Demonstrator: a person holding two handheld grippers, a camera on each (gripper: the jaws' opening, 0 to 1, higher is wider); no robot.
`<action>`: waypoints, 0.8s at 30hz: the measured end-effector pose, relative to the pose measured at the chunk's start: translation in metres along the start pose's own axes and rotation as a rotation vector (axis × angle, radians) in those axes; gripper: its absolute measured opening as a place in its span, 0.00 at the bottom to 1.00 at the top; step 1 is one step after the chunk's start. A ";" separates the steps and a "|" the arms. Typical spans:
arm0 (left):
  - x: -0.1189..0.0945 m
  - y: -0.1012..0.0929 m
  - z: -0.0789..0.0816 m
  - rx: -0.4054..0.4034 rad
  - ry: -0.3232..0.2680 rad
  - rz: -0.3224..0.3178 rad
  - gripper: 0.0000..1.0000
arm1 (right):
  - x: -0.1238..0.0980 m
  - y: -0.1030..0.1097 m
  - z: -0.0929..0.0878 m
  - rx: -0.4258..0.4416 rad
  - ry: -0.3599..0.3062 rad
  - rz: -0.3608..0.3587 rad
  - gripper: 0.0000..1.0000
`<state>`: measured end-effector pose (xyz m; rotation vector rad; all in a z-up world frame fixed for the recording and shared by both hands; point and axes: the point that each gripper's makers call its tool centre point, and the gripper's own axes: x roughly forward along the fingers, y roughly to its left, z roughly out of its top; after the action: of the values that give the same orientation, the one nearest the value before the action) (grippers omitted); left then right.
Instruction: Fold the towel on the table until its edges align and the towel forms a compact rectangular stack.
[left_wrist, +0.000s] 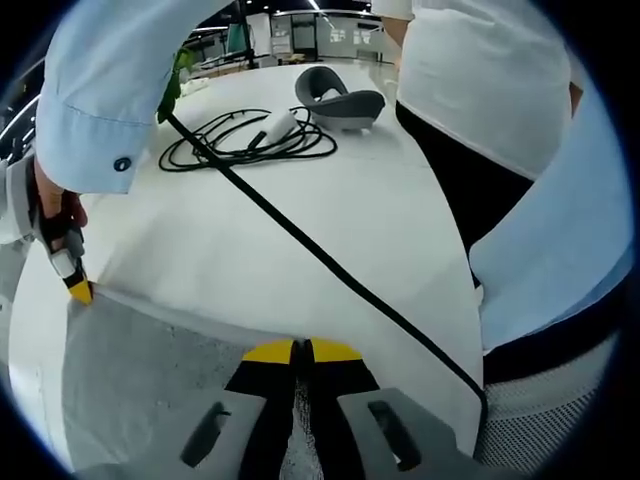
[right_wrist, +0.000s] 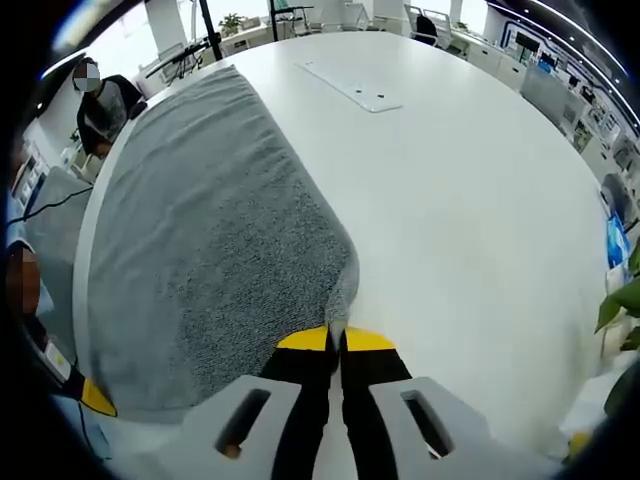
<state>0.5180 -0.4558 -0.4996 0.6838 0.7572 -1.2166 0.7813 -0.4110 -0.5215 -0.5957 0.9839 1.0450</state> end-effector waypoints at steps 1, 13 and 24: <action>0.000 0.000 0.001 0.001 -0.002 0.001 0.04 | 0.000 0.000 0.000 0.000 0.000 -0.001 0.00; -0.002 -0.001 0.009 0.002 -0.021 0.003 0.04 | -0.005 -0.009 -0.002 0.002 0.008 -0.012 0.00; -0.008 -0.004 0.019 0.013 -0.038 0.004 0.04 | -0.018 -0.004 -0.010 0.009 0.017 -0.027 0.00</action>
<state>0.5150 -0.4676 -0.4829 0.6709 0.7163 -1.2287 0.7785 -0.4285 -0.5105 -0.6100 0.9928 1.0120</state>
